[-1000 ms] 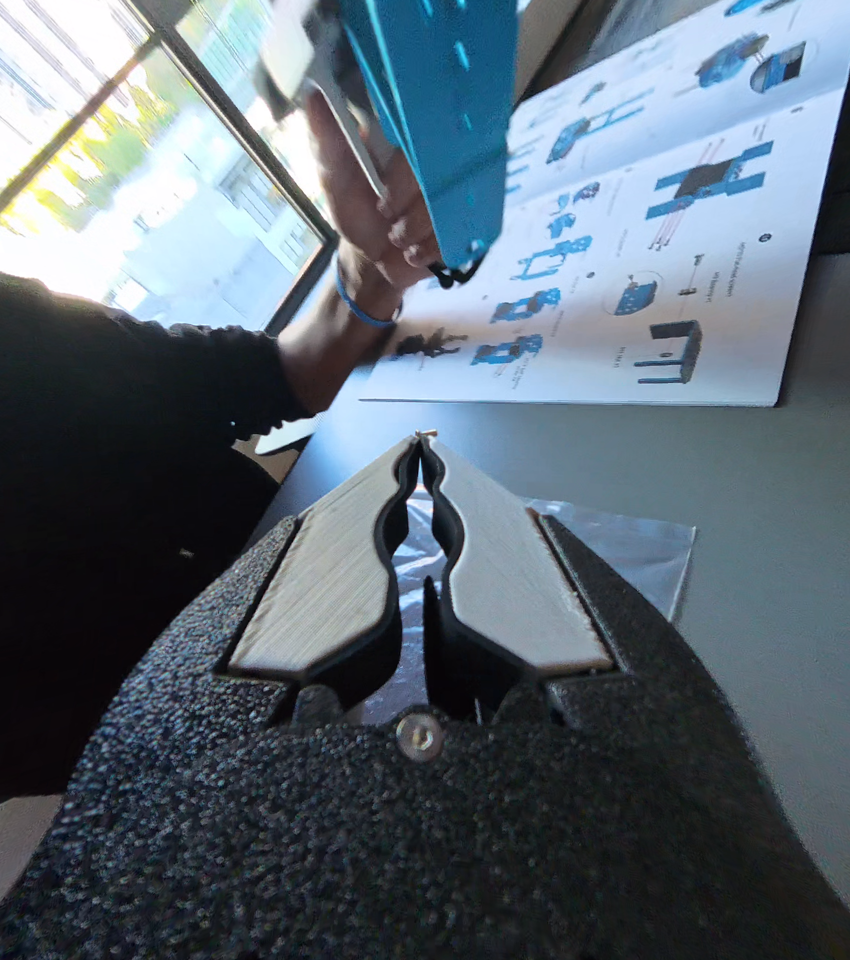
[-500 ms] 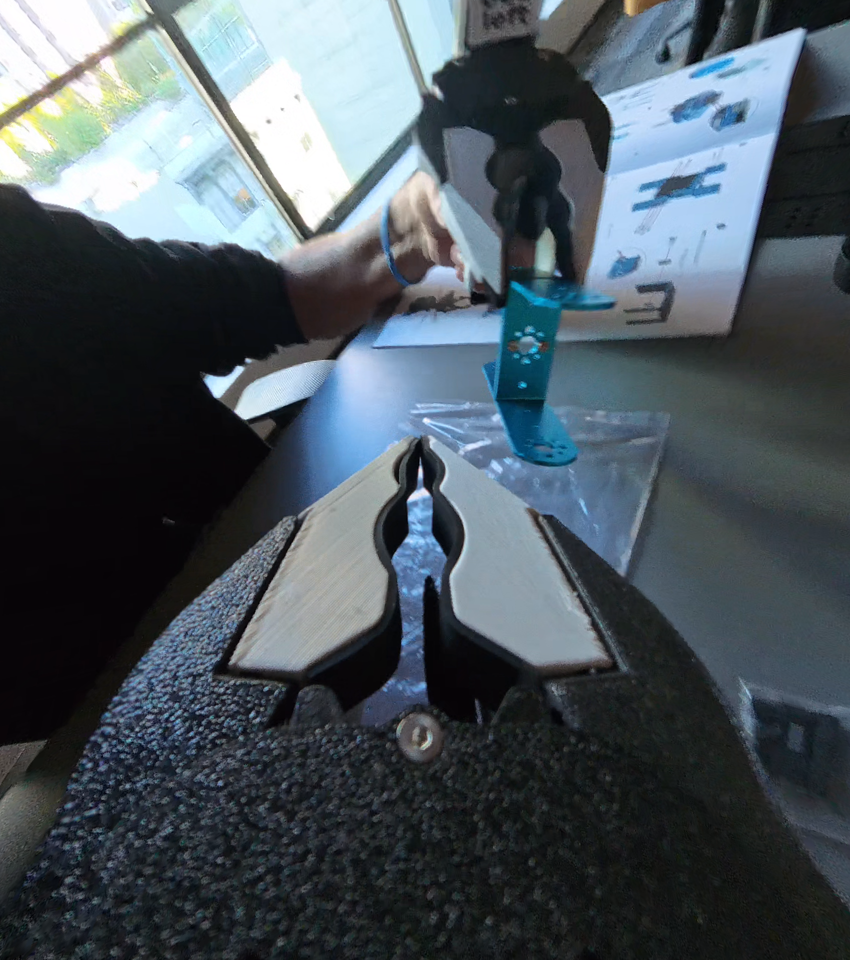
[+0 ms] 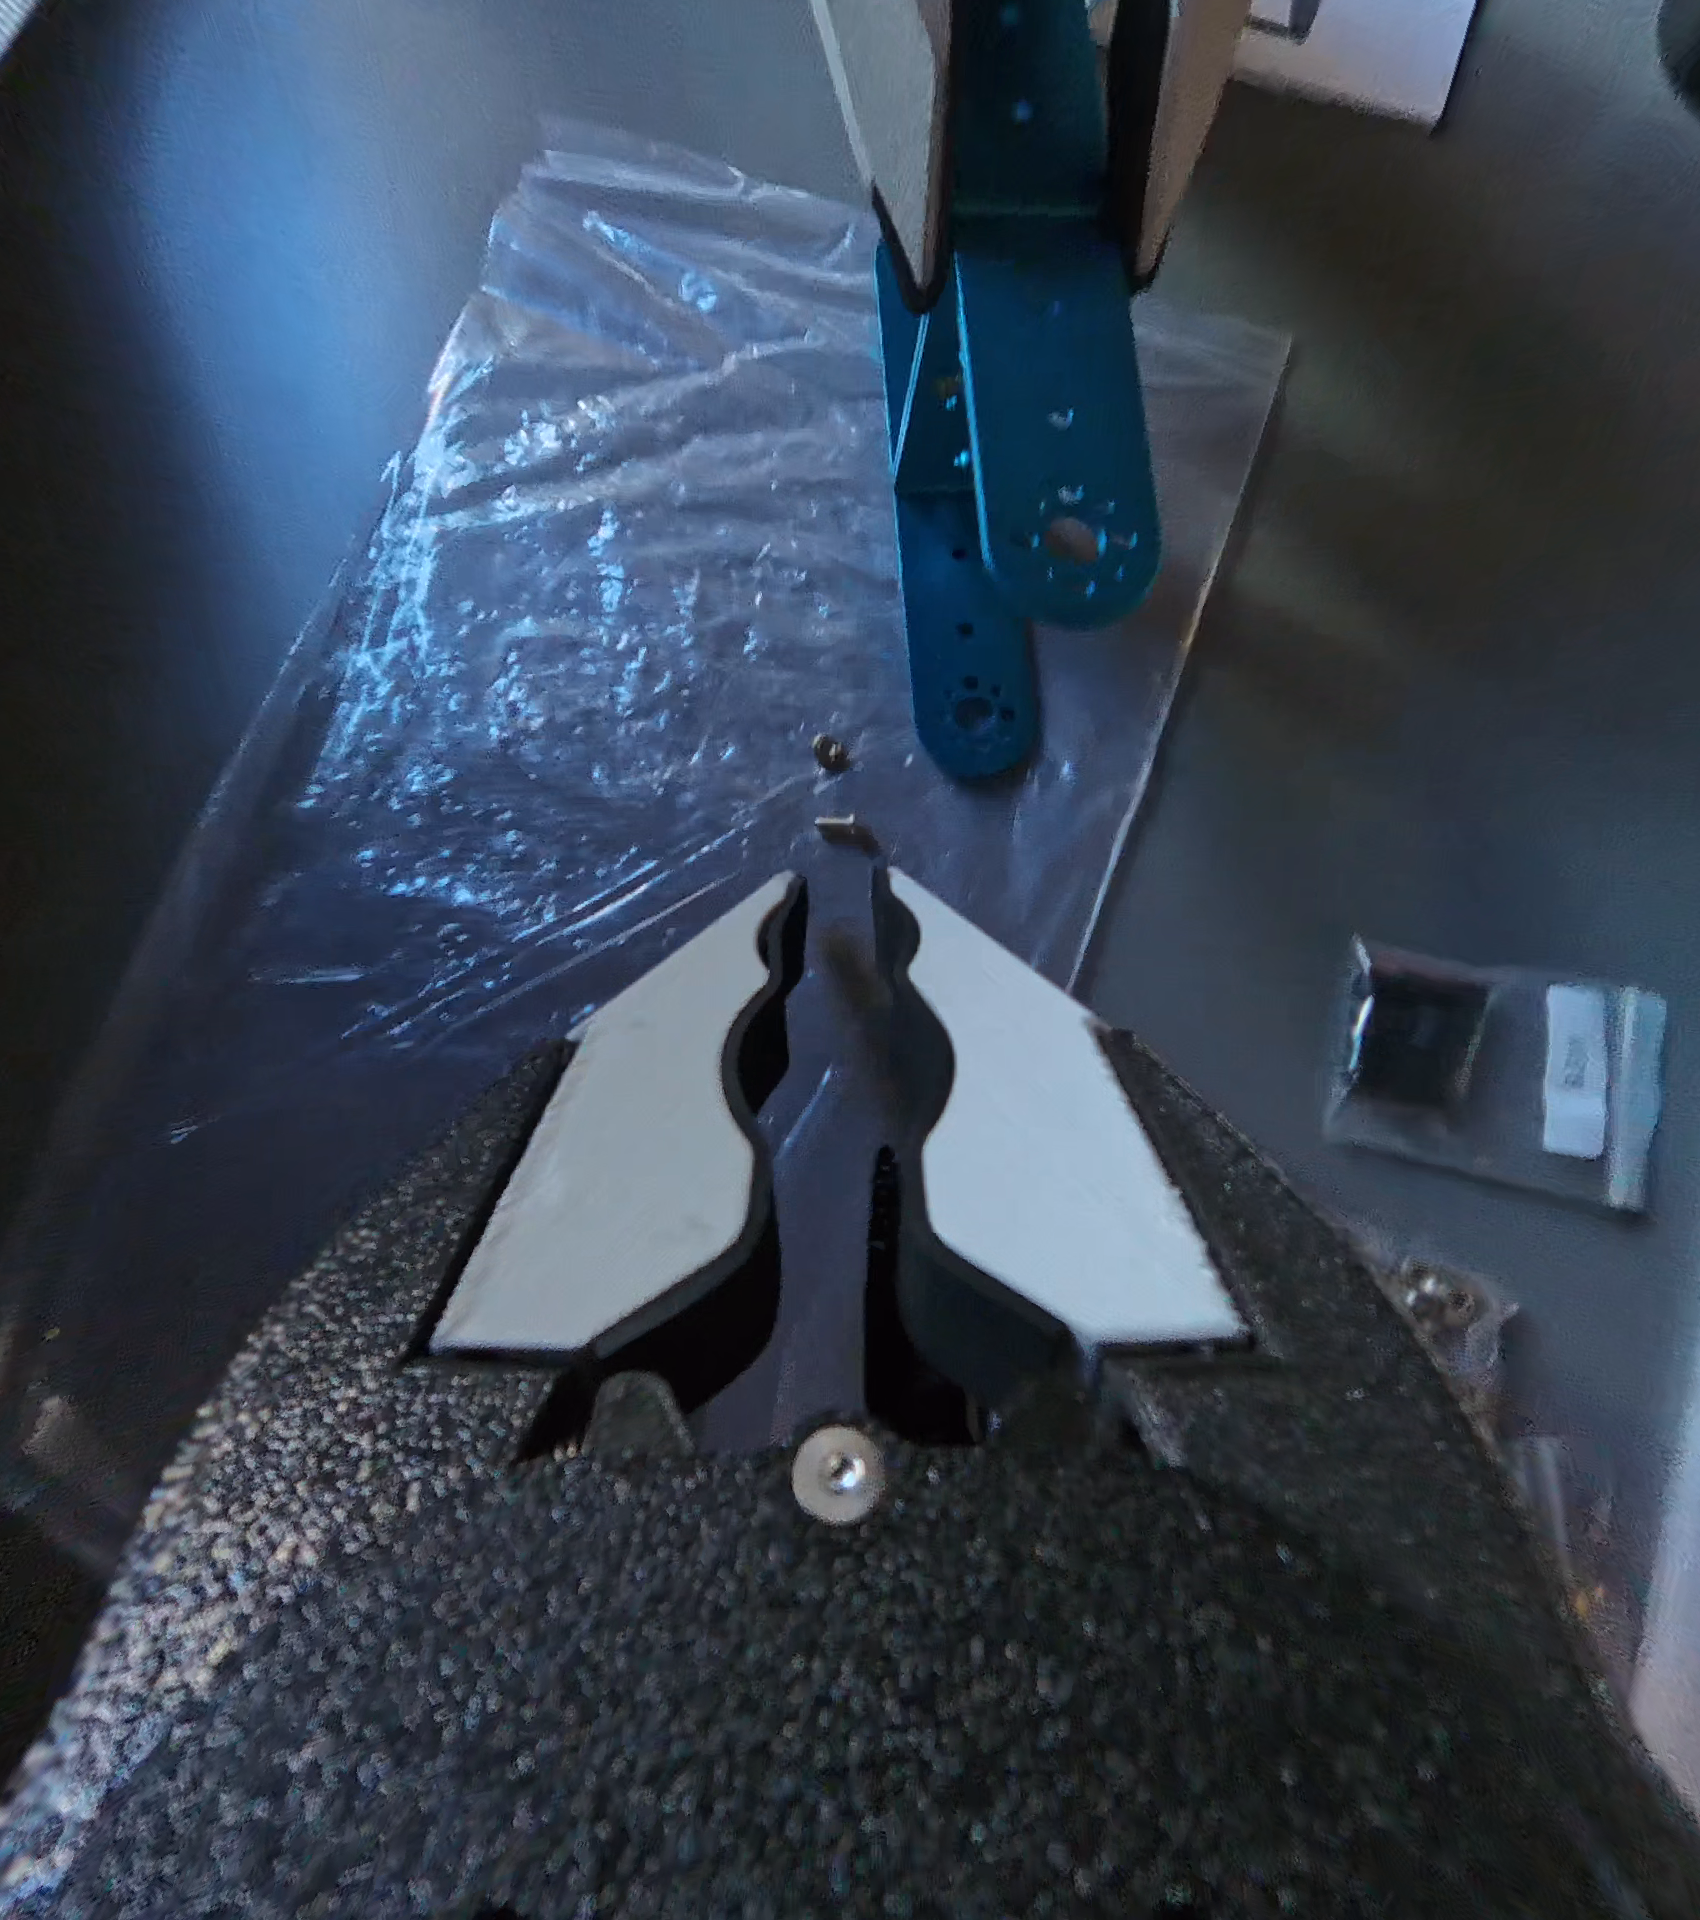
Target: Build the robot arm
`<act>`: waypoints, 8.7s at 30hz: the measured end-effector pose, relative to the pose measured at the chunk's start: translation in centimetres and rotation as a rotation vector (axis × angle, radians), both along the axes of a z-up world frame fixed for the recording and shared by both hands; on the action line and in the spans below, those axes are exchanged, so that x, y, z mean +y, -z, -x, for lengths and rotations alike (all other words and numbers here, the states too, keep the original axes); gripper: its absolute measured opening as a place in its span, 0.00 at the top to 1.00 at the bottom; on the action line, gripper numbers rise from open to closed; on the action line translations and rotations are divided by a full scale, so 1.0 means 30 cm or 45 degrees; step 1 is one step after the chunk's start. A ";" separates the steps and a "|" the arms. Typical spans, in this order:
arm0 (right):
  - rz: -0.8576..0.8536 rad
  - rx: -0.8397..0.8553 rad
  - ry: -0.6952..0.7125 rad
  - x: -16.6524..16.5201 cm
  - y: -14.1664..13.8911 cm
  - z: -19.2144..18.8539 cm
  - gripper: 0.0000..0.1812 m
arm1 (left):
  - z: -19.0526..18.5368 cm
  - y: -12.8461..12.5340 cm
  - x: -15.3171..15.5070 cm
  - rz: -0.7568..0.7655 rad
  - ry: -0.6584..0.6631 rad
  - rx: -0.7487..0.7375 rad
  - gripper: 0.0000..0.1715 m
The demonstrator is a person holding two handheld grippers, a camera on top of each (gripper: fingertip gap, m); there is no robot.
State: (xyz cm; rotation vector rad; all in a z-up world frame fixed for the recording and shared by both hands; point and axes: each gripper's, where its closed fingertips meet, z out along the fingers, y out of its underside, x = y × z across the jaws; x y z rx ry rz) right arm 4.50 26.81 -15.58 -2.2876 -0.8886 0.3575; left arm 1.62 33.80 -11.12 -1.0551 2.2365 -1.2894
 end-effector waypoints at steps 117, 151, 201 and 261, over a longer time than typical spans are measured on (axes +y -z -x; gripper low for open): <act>-0.923 -0.489 0.172 0.293 -0.471 0.215 0.68 | 0.031 -0.402 0.055 0.665 -0.124 -0.715 0.85; -0.435 0.440 0.209 0.224 -0.433 0.205 0.63 | 0.076 -0.435 0.008 1.005 0.059 -0.572 0.85; 0.084 1.362 0.264 0.198 -0.286 0.080 0.80 | 0.039 -0.161 0.002 0.869 -0.131 0.149 0.85; -0.125 -0.159 0.201 0.210 -0.113 -0.002 0.85 | 0.070 0.003 0.048 0.163 0.117 0.309 0.85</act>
